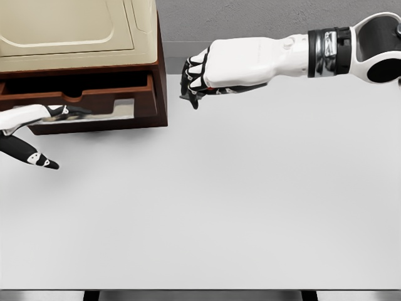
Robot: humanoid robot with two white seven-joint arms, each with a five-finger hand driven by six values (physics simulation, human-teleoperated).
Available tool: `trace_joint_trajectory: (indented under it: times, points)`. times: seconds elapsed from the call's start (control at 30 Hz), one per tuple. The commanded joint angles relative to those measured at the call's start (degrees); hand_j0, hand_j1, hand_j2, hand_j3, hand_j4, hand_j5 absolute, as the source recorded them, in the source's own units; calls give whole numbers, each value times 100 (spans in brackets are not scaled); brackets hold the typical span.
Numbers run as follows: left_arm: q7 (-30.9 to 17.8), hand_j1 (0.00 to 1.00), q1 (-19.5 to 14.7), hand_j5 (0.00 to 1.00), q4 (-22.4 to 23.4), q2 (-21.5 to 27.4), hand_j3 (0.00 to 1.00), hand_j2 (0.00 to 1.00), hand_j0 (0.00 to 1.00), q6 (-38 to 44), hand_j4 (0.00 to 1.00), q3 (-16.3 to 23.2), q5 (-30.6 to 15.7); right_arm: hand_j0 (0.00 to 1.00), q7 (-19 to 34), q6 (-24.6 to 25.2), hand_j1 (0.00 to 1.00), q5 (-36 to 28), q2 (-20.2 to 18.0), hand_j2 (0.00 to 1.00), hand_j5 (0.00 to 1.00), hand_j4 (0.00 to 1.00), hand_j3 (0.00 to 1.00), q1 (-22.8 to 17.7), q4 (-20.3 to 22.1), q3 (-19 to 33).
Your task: Open the cabinet drawer with left arm, and place a switch into the drawer with right arm
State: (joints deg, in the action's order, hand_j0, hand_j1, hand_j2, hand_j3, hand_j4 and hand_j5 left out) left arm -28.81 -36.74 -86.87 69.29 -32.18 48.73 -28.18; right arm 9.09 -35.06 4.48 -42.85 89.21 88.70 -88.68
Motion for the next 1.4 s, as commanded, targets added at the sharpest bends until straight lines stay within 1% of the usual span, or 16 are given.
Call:
trace_joint_trajectory:
  times: [0.0,0.07,0.3,0.5,0.7,0.77,0.8,0.97,1.0,1.07,1.23,1.3,1.37]
  points:
    - [-29,100,0,100,-120,23,100,100,100,-139,100,57,-127,49,-4,6,49,-35,4,49,49,49,49,0,-1,8]
    - [-29,100,0,100,-120,40,100,100,100,-139,100,57,-188,49,-4,6,49,-35,13,49,49,49,49,0,-1,8]
    - [-29,100,88,100,-269,76,100,100,100,-139,100,57,-188,49,-4,6,49,-35,13,49,49,49,49,9,-1,8]
    - [-29,100,255,100,-419,207,100,100,100,-148,100,-13,-188,49,-4,6,49,-35,13,49,49,49,49,44,-1,17]
    - [-20,100,255,100,-577,287,100,100,100,-148,100,-22,-267,49,-4,6,49,-44,48,49,49,49,49,149,-10,17]
    - [-2,100,246,100,-568,304,100,100,100,-148,100,-48,-267,49,-4,6,49,-114,92,49,49,49,49,185,-1,96]
    - [-2,100,246,100,-568,304,100,100,100,-148,100,-109,-267,49,-4,6,49,-140,127,49,49,49,49,193,-1,96]
    - [15,100,229,100,-559,313,100,100,100,-148,100,-127,-276,49,-4,6,49,-158,145,49,49,49,49,255,-1,96]
    - [15,100,229,100,-550,313,100,100,100,-148,100,-189,-276,49,-4,6,49,-158,154,49,49,49,49,264,-1,96]
    - [24,100,229,100,-550,313,100,100,100,-148,100,-206,-276,49,-4,6,49,-158,250,49,49,49,49,255,-1,96]
    - [42,100,211,100,-515,304,100,100,100,-139,100,-215,-276,49,-4,6,49,-158,330,49,49,49,49,264,-19,105]
    - [42,100,229,100,-524,313,100,100,100,-139,100,-321,-276,49,-4,6,49,-158,338,49,49,49,49,264,-45,105]
    - [33,100,238,100,-550,313,100,100,100,-174,100,-321,-276,49,-4,6,49,-158,382,49,49,49,49,264,-63,105]
